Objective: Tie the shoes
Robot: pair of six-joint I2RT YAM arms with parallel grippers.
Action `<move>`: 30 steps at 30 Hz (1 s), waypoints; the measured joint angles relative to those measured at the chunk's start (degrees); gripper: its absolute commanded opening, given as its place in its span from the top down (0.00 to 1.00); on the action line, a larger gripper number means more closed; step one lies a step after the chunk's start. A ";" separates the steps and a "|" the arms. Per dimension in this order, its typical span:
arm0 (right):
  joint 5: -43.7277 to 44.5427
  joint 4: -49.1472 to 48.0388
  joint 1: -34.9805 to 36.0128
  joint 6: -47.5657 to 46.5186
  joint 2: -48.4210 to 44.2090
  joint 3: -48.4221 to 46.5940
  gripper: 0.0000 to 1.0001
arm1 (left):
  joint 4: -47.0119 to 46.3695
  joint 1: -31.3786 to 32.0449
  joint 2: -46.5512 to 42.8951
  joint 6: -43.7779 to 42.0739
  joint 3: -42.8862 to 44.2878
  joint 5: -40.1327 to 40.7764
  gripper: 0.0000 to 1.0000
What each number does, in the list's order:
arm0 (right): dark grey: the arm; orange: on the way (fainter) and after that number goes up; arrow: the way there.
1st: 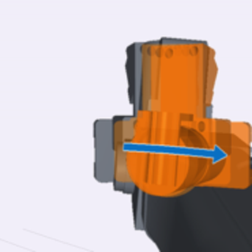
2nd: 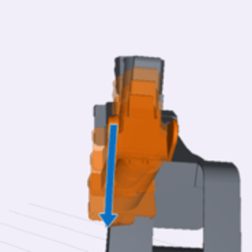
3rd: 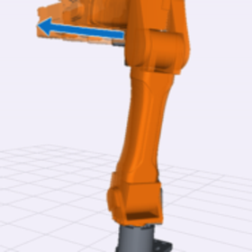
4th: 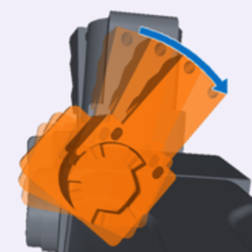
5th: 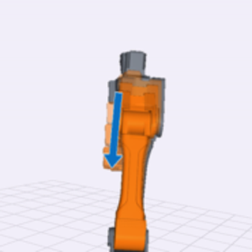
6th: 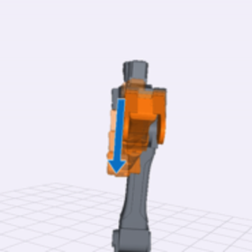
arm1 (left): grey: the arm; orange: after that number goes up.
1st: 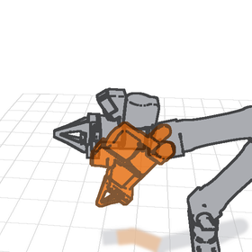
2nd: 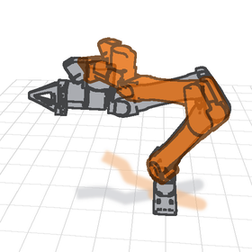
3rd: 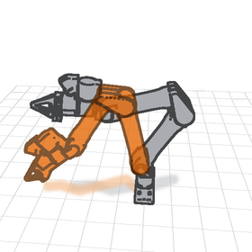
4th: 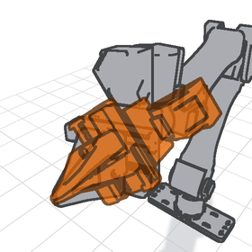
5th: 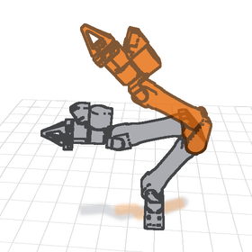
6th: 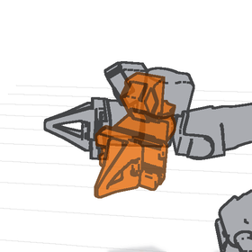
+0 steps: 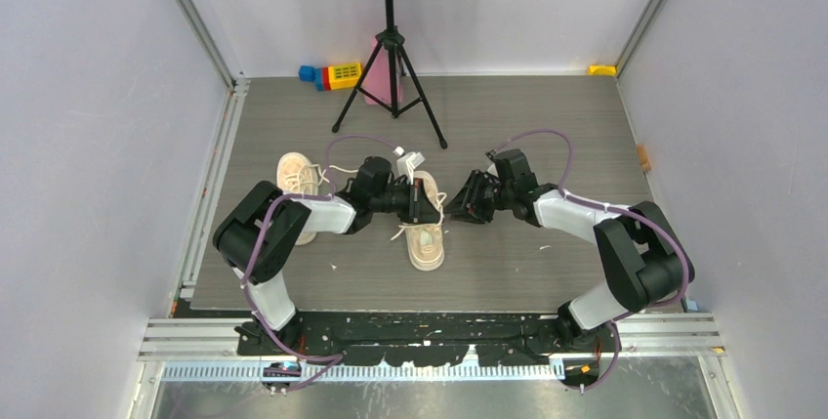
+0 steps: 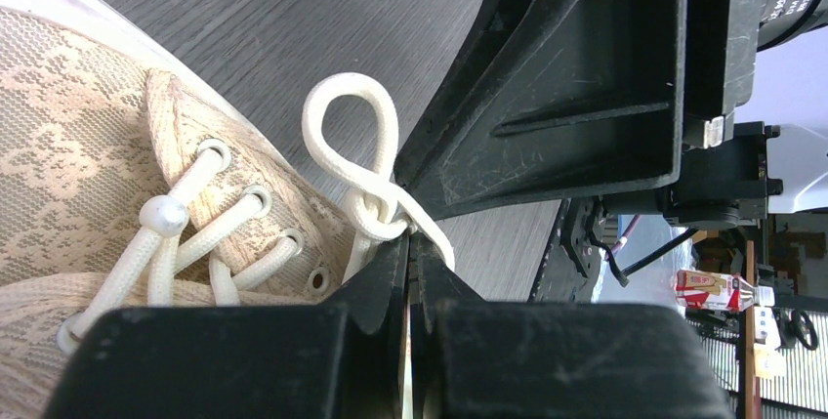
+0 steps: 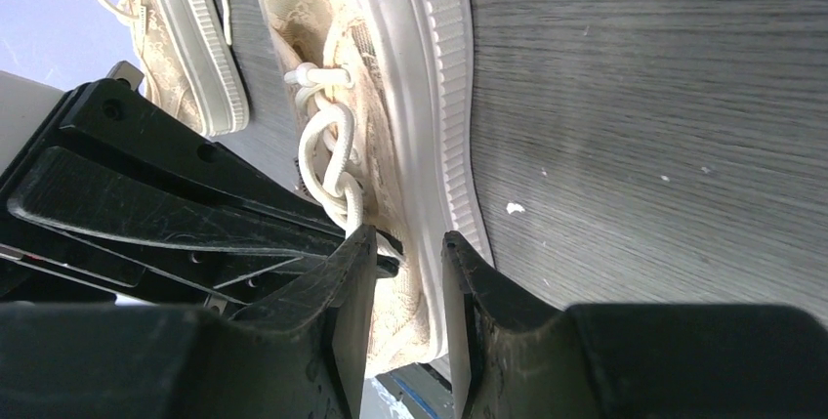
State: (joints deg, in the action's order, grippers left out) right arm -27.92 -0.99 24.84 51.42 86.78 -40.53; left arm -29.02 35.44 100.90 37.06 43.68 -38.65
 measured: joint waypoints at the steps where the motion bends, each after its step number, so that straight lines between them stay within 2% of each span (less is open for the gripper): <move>1: -0.26 -0.37 0.07 0.09 0.04 0.00 0.63 | 0.00 0.00 0.00 0.00 0.00 0.00 1.00; 14: -3.76 -8.26 0.42 4.94 2.64 1.90 0.61 | -0.11 -0.22 0.00 0.04 -0.52 -0.02 1.00; 20: -4.55 -11.32 0.46 7.28 3.41 2.67 0.64 | -1.64 -0.33 0.00 0.50 -1.27 -0.22 1.00; 25: -5.51 -15.56 0.55 10.47 4.26 3.98 0.75 | -3.19 -0.57 0.00 1.42 -2.16 -0.22 0.99; 30: -5.27 -18.95 0.50 13.64 4.37 5.99 0.97 | -4.74 -0.68 -0.31 1.77 -2.99 -0.24 0.95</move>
State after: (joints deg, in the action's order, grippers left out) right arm -33.19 -19.94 25.34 65.06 91.15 -34.54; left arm -33.76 34.76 100.60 38.83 40.69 -38.89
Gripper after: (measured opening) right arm 0.152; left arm 0.030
